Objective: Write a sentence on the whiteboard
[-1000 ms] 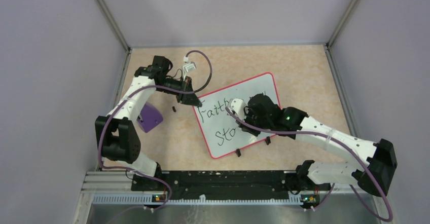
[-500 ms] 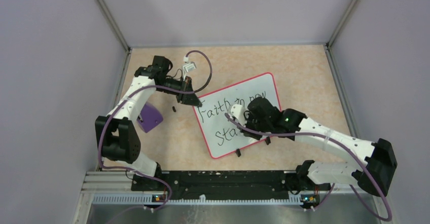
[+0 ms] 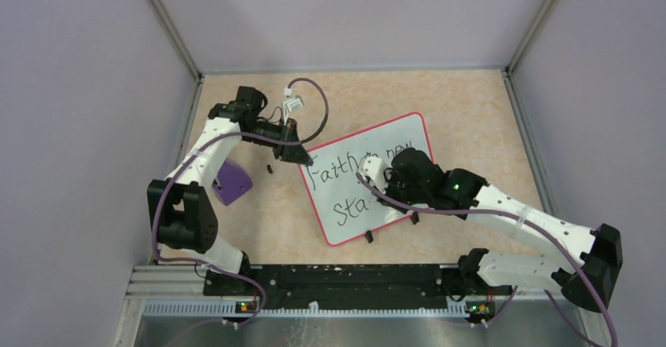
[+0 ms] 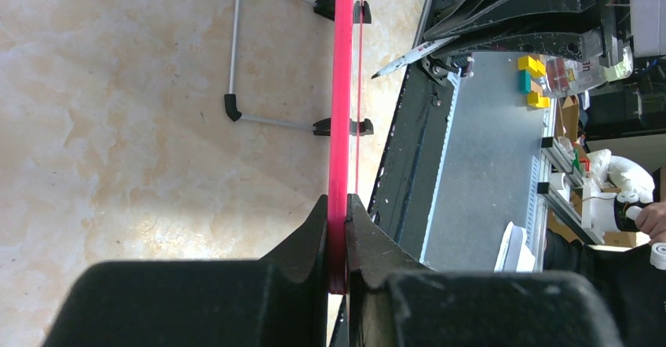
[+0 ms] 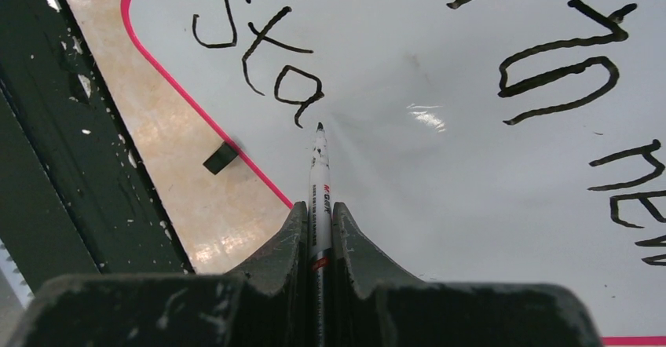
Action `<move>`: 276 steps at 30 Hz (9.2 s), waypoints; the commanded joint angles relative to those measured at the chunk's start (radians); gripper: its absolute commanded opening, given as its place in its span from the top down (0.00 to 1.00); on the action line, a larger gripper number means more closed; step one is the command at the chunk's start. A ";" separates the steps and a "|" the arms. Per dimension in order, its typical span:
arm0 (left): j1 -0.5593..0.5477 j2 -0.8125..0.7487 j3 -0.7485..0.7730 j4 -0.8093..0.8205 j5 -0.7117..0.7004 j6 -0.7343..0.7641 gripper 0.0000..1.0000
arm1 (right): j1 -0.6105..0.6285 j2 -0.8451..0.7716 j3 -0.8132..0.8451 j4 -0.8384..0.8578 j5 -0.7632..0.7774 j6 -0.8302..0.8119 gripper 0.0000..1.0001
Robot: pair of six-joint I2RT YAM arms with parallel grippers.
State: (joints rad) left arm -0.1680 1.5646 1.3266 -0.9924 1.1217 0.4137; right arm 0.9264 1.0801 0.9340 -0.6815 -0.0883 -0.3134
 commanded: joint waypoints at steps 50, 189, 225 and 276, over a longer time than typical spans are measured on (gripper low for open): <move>-0.010 0.028 0.000 0.014 -0.063 0.023 1.00 | -0.024 0.036 0.004 0.062 0.053 0.017 1.00; -0.011 0.038 -0.003 0.023 -0.065 0.020 1.00 | -0.133 -0.114 0.011 -0.117 0.029 -0.114 1.00; -0.011 0.034 -0.013 0.024 -0.063 0.027 1.00 | -0.216 -0.043 0.045 -0.006 0.049 -0.085 1.00; -0.011 0.049 0.006 0.019 -0.067 0.026 1.00 | -0.111 0.029 -0.010 -0.064 0.038 -0.132 1.00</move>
State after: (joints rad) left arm -0.1661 1.5848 1.3293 -0.9897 1.1336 0.4099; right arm 0.7803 1.0782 0.8902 -0.8169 -0.0620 -0.4603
